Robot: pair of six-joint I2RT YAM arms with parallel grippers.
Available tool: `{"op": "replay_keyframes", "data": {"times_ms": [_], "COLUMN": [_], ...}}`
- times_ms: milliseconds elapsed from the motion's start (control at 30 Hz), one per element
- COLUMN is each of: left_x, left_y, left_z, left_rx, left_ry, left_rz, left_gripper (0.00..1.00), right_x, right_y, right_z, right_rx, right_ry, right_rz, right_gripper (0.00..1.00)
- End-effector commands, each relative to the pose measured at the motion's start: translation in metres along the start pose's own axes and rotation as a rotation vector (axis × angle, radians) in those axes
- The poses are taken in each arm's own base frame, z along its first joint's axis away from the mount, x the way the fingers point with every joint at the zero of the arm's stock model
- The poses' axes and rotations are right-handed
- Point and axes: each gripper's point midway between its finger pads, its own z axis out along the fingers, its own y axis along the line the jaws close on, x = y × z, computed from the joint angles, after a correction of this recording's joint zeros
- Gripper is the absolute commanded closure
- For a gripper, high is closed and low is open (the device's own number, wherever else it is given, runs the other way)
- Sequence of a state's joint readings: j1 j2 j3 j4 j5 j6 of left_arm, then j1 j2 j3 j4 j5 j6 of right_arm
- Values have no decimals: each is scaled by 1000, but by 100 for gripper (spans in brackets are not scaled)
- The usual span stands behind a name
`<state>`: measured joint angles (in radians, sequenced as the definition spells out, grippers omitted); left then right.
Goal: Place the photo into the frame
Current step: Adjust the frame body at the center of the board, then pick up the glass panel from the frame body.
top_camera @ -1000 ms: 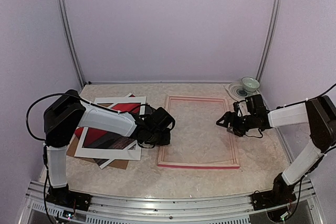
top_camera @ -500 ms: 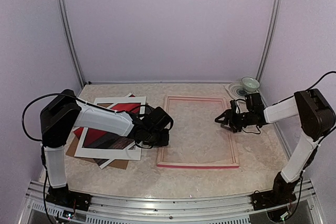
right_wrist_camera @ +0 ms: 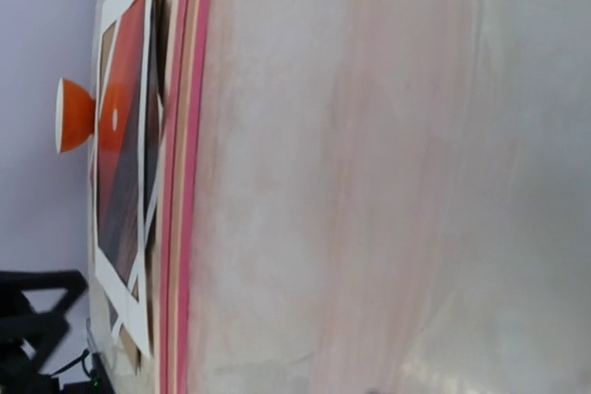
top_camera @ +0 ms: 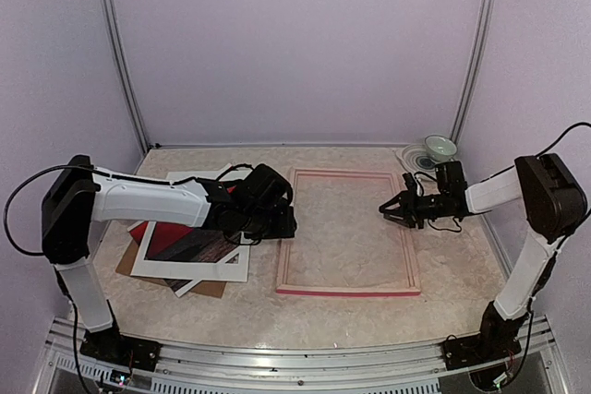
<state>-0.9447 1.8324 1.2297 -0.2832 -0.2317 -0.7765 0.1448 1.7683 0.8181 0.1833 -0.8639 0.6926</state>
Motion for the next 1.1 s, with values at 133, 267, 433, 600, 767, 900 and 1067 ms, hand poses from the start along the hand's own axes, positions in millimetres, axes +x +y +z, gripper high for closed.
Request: {"op": "replay_keyframes", "data": {"times_ms": [133, 267, 433, 600, 767, 900, 1067], "left_x": [-14, -14, -13, -13, -8, -2, 5], "left_y": [24, 31, 35, 39, 41, 44, 59], "left_z": [-34, -42, -47, -52, -46, -35, -16], "left_rx": [-34, -36, -39, -41, -47, -63, -138], "left_ry": [-38, -49, -54, -66, -57, -42, -13], "left_rz": [-23, -40, -54, -65, -69, -64, -53], "left_gripper": [40, 40, 40, 40, 40, 40, 40], "right_x": [-2, -7, -12, -17, -24, -31, -33], "right_y": [13, 28, 39, 56, 82, 101, 104], "right_z": [1, -3, -5, -10, -20, -29, -30], "right_rx": [-74, -113, -145, -203, -275, -323, -322], "right_ry": [45, 44, 47, 39, 19, -3, -9], "right_rz": [-3, -9, 2, -3, -33, -59, -73], "right_gripper": [75, 80, 88, 92, 93, 93, 94]}}
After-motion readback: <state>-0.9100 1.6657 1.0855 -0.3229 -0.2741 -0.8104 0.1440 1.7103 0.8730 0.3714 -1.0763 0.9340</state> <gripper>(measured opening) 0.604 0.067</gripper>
